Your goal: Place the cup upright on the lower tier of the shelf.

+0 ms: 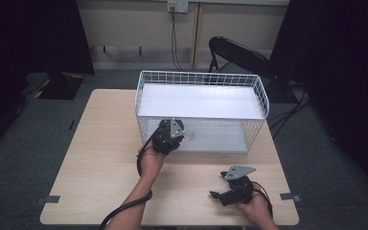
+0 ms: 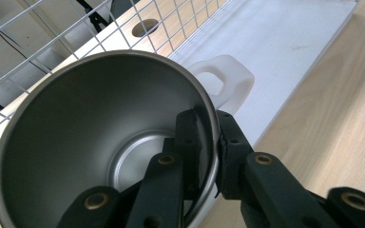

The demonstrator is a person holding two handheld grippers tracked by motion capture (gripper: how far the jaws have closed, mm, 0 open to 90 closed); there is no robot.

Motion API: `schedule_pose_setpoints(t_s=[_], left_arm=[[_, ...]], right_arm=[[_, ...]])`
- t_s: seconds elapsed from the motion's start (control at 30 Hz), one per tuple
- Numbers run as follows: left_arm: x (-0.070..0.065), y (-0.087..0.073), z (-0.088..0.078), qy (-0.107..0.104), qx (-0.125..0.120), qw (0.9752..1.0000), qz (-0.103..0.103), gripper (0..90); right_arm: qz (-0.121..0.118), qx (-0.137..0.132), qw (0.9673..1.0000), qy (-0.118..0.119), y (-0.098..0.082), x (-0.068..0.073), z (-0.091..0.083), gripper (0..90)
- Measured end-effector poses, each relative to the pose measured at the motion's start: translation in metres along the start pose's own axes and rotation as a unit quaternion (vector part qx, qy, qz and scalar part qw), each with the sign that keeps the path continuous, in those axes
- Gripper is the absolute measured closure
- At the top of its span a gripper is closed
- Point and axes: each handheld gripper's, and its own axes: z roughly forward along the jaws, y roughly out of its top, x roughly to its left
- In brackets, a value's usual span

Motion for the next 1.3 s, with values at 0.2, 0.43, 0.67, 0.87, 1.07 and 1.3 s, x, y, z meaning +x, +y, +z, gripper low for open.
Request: schedule_pose_setpoints(t_s=[0.2, 0.43, 0.67, 0.87, 1.07, 1.3], left_arm=[[-0.001, -0.003, 0.002, 0.001, 0.001, 1.0000, 0.001, 81.9], [-0.001, -0.003, 0.001, 0.012, -0.004, 0.9999, 0.009, 80.2], [0.002, 0.001, -0.004, 0.031, -0.025, 0.9991, 0.017, 65.9], [0.002, 0.003, -0.005, 0.034, -0.026, 0.9990, 0.011, 56.2], [0.001, 0.006, -0.011, 0.031, -0.032, 0.9990, 0.010, 54.0], [0.001, 0.007, -0.021, 0.023, -0.035, 0.9991, 0.006, 51.6]], right_arm=[[0.000, 0.000, 1.0000, 0.000, 0.000, 0.000, 0.000, 13.0], [0.000, 0.000, 1.0000, 0.000, 0.000, 0.000, 0.000, 13.0], [-0.001, 0.000, 1.0000, 0.000, 0.000, 0.000, 0.000, 13.0], [0.000, -0.001, 1.0000, 0.000, 0.000, 0.000, 0.000, 13.0], [-0.001, 0.000, 1.0000, 0.000, 0.000, 0.000, 0.000, 13.0], [0.000, -0.001, 1.0000, 0.000, 0.000, 0.000, 0.000, 13.0]])
